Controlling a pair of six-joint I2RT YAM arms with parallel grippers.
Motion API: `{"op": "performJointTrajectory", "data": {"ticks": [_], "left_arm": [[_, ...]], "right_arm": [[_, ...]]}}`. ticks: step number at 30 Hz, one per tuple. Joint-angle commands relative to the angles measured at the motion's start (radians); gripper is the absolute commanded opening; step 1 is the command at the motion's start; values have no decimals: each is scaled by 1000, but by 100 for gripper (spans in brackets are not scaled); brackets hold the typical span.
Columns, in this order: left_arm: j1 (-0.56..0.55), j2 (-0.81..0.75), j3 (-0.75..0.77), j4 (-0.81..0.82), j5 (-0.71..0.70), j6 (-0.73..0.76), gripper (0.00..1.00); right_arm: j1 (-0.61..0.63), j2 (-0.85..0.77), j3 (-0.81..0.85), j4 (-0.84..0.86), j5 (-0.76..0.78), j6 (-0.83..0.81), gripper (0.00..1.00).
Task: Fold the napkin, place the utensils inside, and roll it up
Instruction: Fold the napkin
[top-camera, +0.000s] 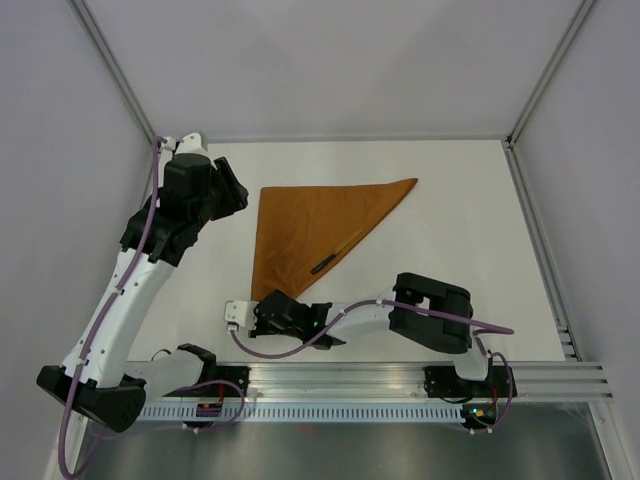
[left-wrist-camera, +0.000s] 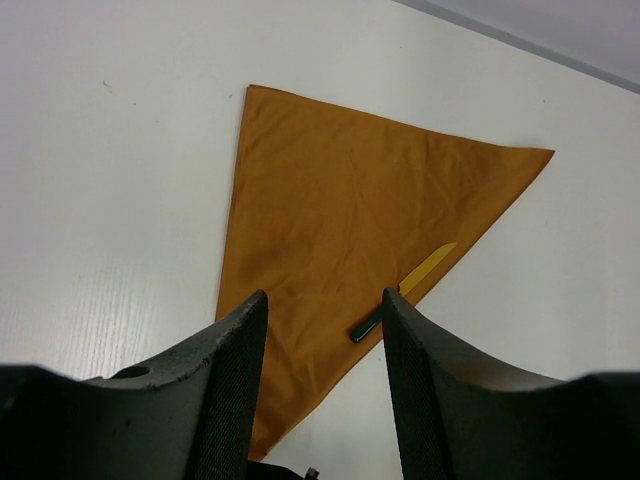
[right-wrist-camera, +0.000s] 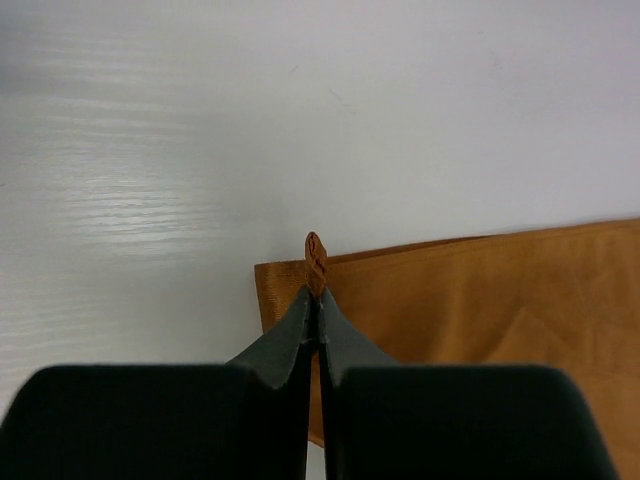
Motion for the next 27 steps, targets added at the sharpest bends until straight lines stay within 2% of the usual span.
{"op": "performJointTrajectory", "data": {"ticks": [1,7,14,27], "left_arm": [[2,4,-1,39,30,31,55],[8,23,2,60,60,39,55],[17,39,5,76,83,51,55],[37,105,-3,126,160,66,55]], "right_arm": [[-52,-114,40,-34,9,72,5],[-136,-225,34,-107,1,132,4],[-219,-282,55,-184,35,184,2],[-529,-323,-8,-236,9,232,0]]}}
